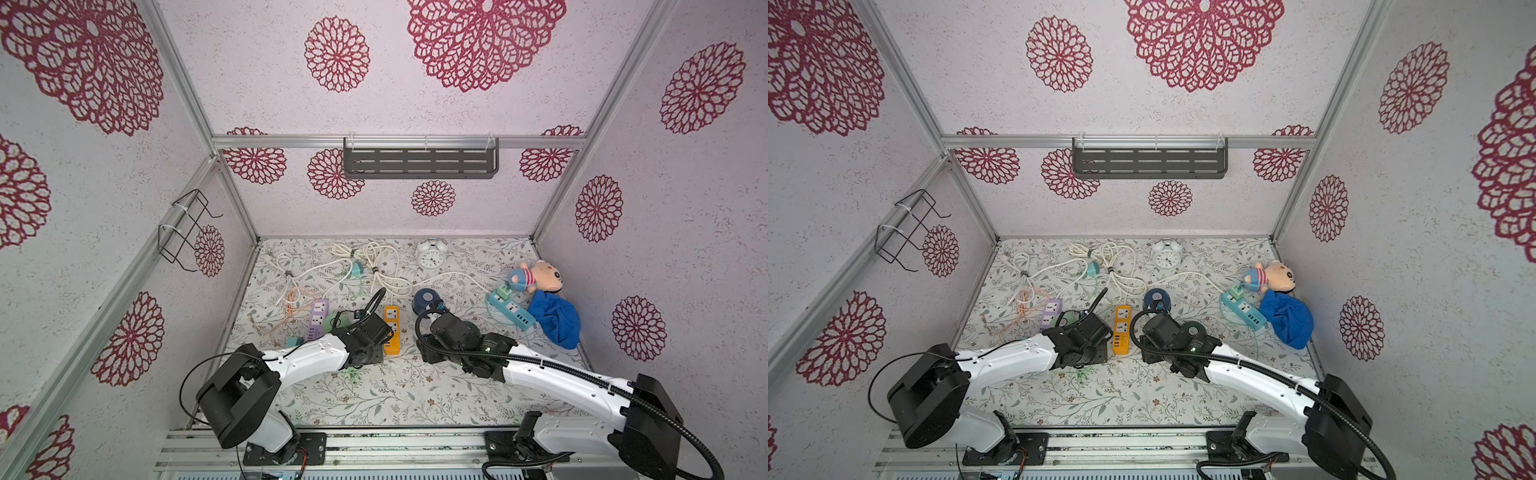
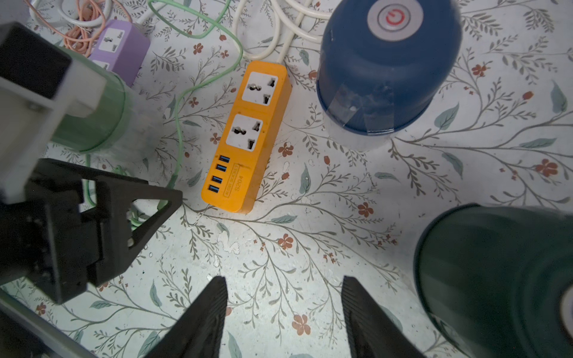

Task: Charge the cordless meat grinders
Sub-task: Pick up the charging cable from the center of the board.

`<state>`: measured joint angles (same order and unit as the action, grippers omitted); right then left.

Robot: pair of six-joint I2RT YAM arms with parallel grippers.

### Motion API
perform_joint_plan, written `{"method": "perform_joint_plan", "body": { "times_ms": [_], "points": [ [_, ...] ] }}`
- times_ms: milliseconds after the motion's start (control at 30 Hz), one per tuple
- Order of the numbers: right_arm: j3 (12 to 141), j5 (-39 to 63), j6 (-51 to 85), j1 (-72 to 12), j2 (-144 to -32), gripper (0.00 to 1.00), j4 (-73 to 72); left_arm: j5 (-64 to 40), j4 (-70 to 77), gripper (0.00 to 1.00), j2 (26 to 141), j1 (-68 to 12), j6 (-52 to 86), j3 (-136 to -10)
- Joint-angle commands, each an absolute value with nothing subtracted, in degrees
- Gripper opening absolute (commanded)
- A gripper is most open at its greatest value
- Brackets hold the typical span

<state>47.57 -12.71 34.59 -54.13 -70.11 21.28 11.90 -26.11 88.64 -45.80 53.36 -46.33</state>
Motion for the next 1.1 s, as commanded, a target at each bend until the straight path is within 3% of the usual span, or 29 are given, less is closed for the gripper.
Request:
{"method": "perform_joint_plan", "body": {
  "times_ms": [0,167,300,633,900,1067],
  "points": [
    [49.31,-13.05,35.42,-53.93,-69.40,0.62,21.31,9.06,-20.70,0.54,91.82,-45.09,51.71,-46.11],
    [49.35,-13.70,35.30,-53.88,-69.26,0.62,21.71,7.72,-21.70,0.27,92.86,-45.34,51.00,-47.99],
    [49.22,-13.99,35.18,-53.90,-69.04,0.62,21.66,9.51,-28.36,0.17,87.58,-45.89,50.48,-50.93],
    [49.63,-12.81,33.32,-53.81,-70.45,0.62,19.48,4.40,-34.47,0.11,79.03,-46.04,50.68,-57.57],
    [41.79,-3.13,32.79,-53.69,-63.18,0.83,6.29,-3.75,-27.90,0.11,80.47,-46.05,54.58,-62.01],
    [33.38,2.66,31.93,-53.66,-55.61,0.82,-4.69,-4.00,-26.28,0.11,81.07,-45.97,56.22,-64.55]
  ]
}}
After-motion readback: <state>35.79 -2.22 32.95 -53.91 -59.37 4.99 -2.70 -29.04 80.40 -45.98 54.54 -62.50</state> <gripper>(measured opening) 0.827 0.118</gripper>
